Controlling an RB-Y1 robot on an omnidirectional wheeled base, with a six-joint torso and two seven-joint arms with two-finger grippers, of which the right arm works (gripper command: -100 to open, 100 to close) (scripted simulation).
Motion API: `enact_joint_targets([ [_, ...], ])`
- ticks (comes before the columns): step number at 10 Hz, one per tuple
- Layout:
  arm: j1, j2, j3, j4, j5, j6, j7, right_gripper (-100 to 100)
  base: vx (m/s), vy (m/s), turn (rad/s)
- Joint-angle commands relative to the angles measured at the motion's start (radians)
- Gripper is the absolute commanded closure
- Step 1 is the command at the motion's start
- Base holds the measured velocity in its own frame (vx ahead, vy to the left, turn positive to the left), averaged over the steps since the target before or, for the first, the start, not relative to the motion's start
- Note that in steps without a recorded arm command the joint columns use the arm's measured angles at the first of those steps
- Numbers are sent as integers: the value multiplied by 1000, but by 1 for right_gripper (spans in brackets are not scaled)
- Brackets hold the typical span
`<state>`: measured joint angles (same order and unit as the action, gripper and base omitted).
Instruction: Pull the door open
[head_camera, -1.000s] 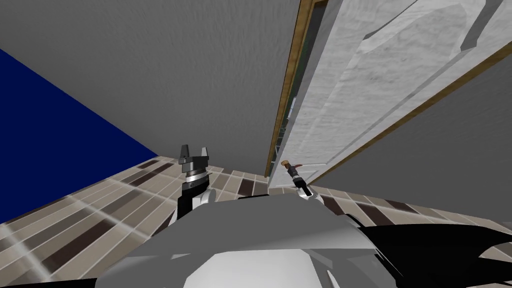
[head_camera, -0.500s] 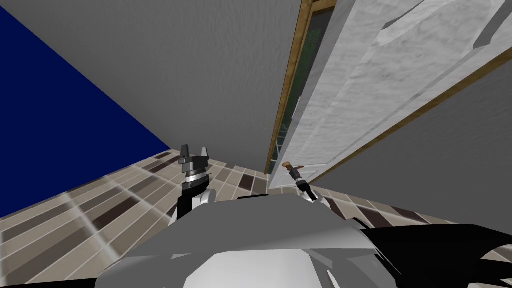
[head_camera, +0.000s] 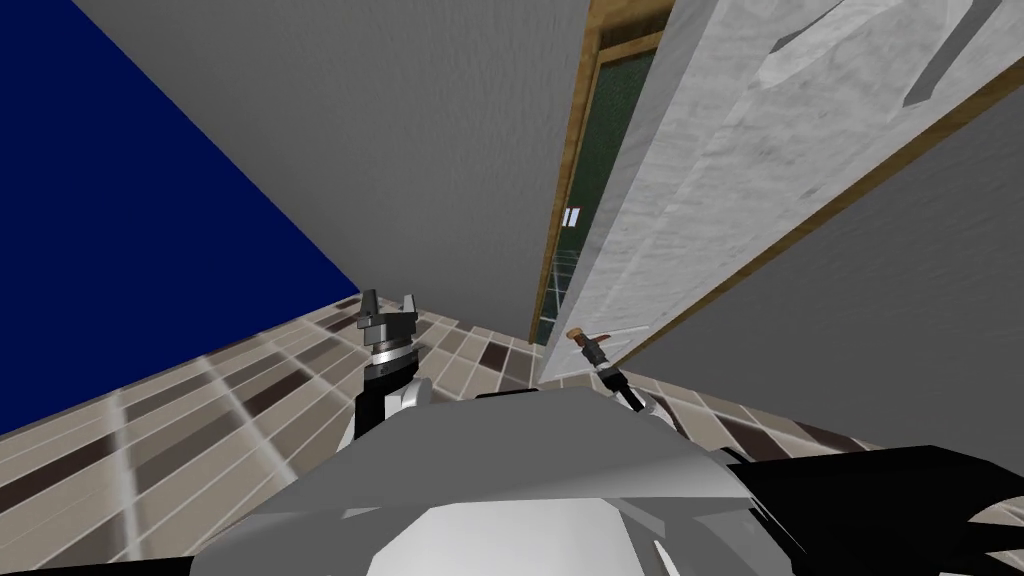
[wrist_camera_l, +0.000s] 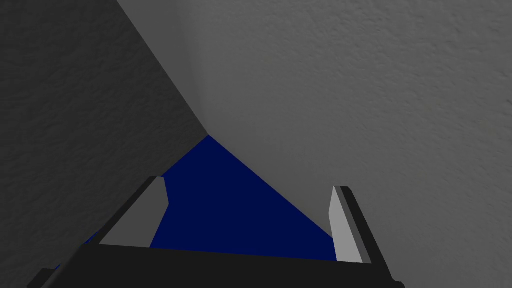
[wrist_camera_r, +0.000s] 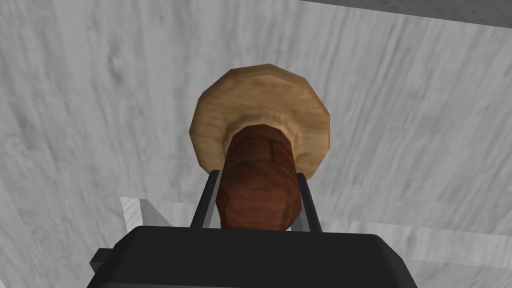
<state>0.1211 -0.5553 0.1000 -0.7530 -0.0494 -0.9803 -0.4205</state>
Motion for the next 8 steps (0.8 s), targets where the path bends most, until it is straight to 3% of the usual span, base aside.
enact_joint_targets([
  [1, 4, -8, 3, 10, 0, -19, -6, 100, -152, -59, 196],
  [8, 23, -43, 15, 50, -1, -97, -29, 100, -227, -97, 184],
])
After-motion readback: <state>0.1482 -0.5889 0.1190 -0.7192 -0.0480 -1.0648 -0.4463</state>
